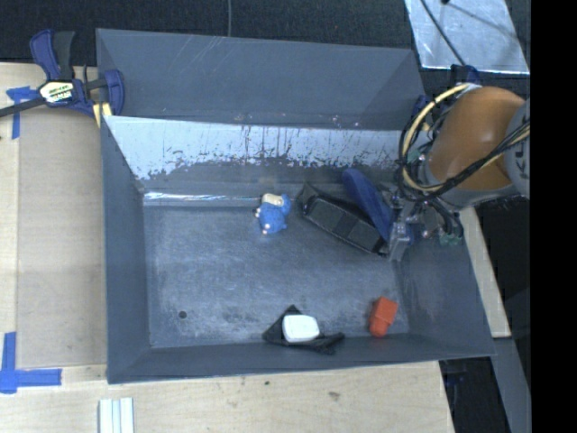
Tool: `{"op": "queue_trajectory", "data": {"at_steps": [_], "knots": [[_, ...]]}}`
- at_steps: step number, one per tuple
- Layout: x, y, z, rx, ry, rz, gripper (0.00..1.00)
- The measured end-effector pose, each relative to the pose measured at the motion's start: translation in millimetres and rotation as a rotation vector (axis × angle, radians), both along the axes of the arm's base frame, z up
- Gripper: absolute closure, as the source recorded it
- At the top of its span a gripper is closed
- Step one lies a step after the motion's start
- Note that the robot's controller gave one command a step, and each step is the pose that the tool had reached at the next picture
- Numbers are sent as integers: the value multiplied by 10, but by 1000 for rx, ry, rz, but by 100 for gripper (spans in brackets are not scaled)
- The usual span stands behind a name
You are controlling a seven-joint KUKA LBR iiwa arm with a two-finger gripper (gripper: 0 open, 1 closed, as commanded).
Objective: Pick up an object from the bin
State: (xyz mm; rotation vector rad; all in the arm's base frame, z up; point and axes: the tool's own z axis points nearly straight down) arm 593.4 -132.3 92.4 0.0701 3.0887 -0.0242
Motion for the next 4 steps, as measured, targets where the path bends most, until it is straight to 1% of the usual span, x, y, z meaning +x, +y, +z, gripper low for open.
{"op": "queue_trajectory", "data": {"at_steps": [1, 2, 3, 4], "knots": [[-138, 56, -30, 14, 50, 7, 100], [-137, 57, -29, 14, 49, 7, 100], [-67, -171, 994, 14, 41, -26, 100], [-262, 117, 1940, 11, 41, 132, 100]]}}
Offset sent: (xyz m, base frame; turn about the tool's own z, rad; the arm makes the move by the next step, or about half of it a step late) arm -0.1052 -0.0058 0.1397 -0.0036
